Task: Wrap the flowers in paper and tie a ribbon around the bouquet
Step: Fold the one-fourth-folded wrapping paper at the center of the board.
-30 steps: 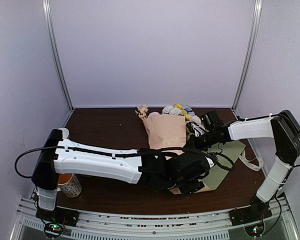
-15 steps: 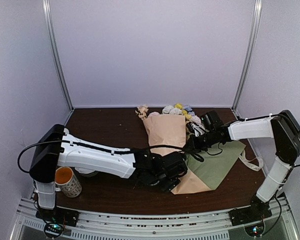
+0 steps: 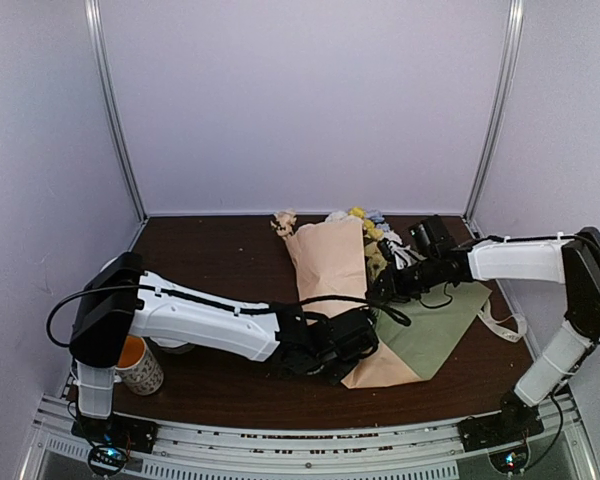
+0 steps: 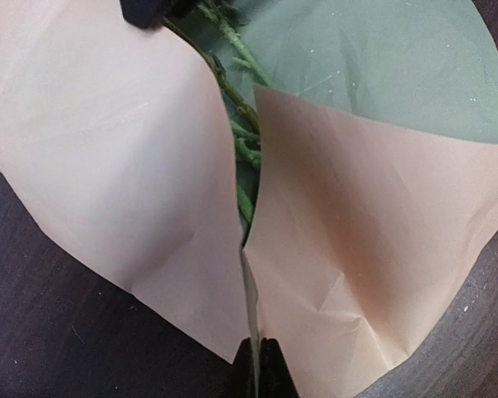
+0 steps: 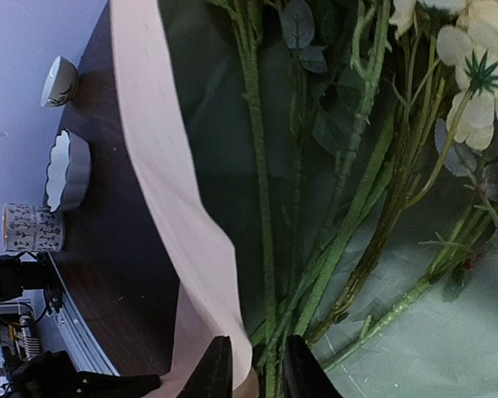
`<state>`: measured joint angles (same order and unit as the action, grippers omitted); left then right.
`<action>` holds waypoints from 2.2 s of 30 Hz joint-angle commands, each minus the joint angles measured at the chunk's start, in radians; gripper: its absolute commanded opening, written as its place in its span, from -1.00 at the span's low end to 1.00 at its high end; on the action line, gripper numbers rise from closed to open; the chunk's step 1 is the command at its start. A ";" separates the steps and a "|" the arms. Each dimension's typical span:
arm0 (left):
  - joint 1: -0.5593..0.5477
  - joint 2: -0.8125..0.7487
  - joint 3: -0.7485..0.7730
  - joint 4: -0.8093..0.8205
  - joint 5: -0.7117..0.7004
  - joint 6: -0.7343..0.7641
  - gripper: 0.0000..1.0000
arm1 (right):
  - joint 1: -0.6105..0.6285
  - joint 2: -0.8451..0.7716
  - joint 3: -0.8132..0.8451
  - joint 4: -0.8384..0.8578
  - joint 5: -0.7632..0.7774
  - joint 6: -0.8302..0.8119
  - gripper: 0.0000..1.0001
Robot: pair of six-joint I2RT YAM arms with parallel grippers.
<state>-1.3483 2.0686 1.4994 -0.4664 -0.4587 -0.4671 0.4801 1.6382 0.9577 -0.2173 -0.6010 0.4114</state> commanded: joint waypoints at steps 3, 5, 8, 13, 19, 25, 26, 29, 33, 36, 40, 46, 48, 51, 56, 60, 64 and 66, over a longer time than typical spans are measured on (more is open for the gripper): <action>0.004 0.011 0.012 0.003 -0.030 -0.021 -1.00 | -0.002 -0.262 -0.055 -0.133 0.036 -0.013 -0.49; 0.004 0.010 0.011 0.000 -0.035 -0.021 -1.00 | 0.006 -0.314 -0.109 -0.169 0.035 0.018 -0.48; 0.004 0.008 0.010 0.000 -0.041 -0.020 -1.00 | 0.036 -0.376 -0.212 -0.203 0.011 0.046 -0.49; 0.005 0.000 0.002 0.000 -0.047 -0.018 -1.00 | 0.148 -0.445 -0.402 -0.110 -0.056 0.135 -0.73; 0.004 -0.017 -0.005 -0.002 -0.064 -0.008 -1.00 | 0.216 -0.419 -0.492 -0.007 -0.020 0.196 -0.86; 0.004 -0.018 0.000 -0.017 -0.068 -0.006 -1.00 | 0.216 -0.471 -0.389 -0.202 0.243 0.154 -0.86; 0.004 -0.019 -0.004 -0.017 -0.067 -0.010 -1.00 | 0.216 -0.498 -0.354 -0.250 0.296 0.136 -0.84; 0.004 -0.020 -0.016 -0.017 -0.068 -0.023 -1.00 | 0.222 -0.565 -0.258 -0.397 0.412 0.067 -0.82; 0.004 -0.023 -0.020 -0.017 -0.073 -0.031 -1.00 | 0.281 -0.640 -0.251 -0.391 0.310 0.064 -0.83; 0.004 -0.024 -0.023 -0.015 -0.081 -0.036 -1.00 | 0.344 -0.660 -0.380 -0.176 0.094 0.201 -0.84; 0.004 -0.031 -0.032 -0.015 -0.083 -0.045 -1.00 | 0.385 -0.626 -0.516 0.052 0.075 0.345 -0.86; -0.001 -0.060 -0.074 0.018 -0.080 -0.039 -1.00 | 0.377 -0.405 -0.475 0.133 0.138 0.279 -0.91; -0.013 -0.060 -0.059 0.006 -0.101 -0.018 -1.00 | 0.358 -0.351 -0.478 0.129 0.184 0.283 -0.94; -0.049 -0.045 -0.008 -0.031 -0.155 0.041 -1.00 | 0.338 -0.289 -0.516 0.165 0.207 0.310 -0.96; -0.084 0.035 0.117 -0.109 -0.207 0.130 -1.00 | 0.336 -0.213 -0.556 0.249 0.187 0.351 -0.96; -0.107 0.105 0.227 -0.153 -0.234 0.216 -1.00 | 0.334 -0.191 -0.596 0.353 0.158 0.415 -0.96; -0.117 0.170 0.279 -0.153 -0.171 0.283 -1.00 | 0.324 -0.179 -0.614 0.433 0.122 0.461 -0.97; -0.118 0.207 0.296 -0.153 -0.140 0.305 -1.00 | 0.318 -0.182 -0.616 0.458 0.110 0.479 -0.97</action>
<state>-1.4574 2.2086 1.7527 -0.6060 -0.6518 -0.2508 0.8101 1.4254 0.3775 0.2008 -0.4995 0.8291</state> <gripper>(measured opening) 0.015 0.019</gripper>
